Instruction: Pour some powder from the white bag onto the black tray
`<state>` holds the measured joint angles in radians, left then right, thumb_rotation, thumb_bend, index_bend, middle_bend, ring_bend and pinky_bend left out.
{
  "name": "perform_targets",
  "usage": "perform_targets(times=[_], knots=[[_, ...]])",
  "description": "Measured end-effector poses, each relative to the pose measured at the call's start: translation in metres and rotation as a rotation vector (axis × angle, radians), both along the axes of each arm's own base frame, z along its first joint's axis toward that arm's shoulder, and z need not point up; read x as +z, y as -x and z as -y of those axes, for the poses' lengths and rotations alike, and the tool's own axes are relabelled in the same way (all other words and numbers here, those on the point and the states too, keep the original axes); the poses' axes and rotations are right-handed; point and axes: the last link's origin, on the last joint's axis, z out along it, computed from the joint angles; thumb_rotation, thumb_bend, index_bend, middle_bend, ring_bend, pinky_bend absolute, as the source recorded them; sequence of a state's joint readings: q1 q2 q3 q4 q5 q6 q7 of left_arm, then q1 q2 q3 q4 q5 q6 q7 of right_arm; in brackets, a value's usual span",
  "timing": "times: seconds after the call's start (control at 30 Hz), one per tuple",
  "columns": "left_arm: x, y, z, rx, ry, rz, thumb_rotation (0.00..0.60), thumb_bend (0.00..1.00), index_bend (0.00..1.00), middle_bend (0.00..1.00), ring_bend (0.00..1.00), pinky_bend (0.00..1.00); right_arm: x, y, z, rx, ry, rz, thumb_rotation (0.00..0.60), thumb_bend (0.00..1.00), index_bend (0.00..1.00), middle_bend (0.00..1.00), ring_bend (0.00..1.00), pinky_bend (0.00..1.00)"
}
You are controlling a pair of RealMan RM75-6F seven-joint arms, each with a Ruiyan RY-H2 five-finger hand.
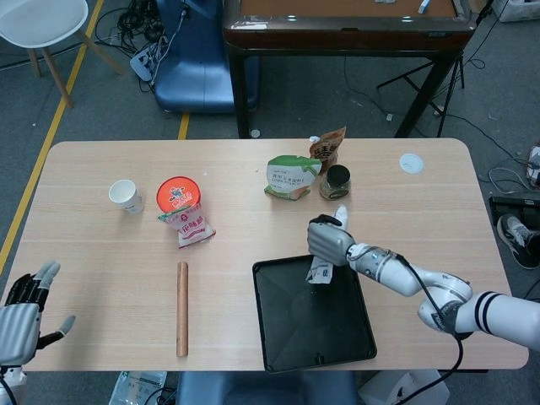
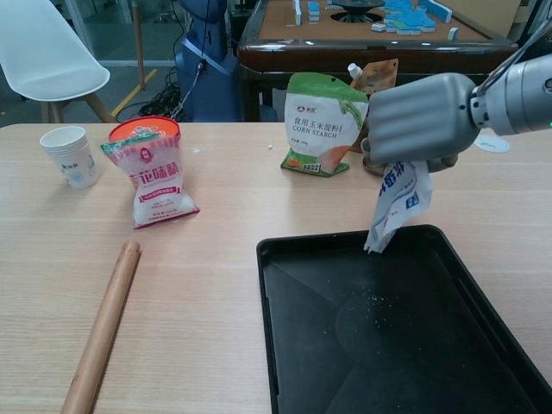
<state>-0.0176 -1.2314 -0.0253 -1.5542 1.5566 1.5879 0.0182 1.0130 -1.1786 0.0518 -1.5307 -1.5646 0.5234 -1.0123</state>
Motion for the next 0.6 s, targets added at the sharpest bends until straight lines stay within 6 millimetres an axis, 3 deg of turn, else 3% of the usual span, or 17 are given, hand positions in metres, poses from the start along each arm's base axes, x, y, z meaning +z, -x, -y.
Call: perform_targets(times=[0.2,0.6], knots=[[0.001,0.0,0.0,0.0,-0.003,-0.001,0.6,0.21,0.07,0.09,0.13,0.08,0.006,0.005,-0.002,-0.049,0.02,0.073,0.6,0.75,0.93,0.89,0.81,0.83],[-0.003,-0.004,-0.003,-0.004,0.005,-0.003,0.6,0.21,0.07,0.09,0.13,0.08,0.009,0.04,-0.004,-0.249,0.049,0.37,0.6,0.74,0.93,0.89,0.81,0.83]])
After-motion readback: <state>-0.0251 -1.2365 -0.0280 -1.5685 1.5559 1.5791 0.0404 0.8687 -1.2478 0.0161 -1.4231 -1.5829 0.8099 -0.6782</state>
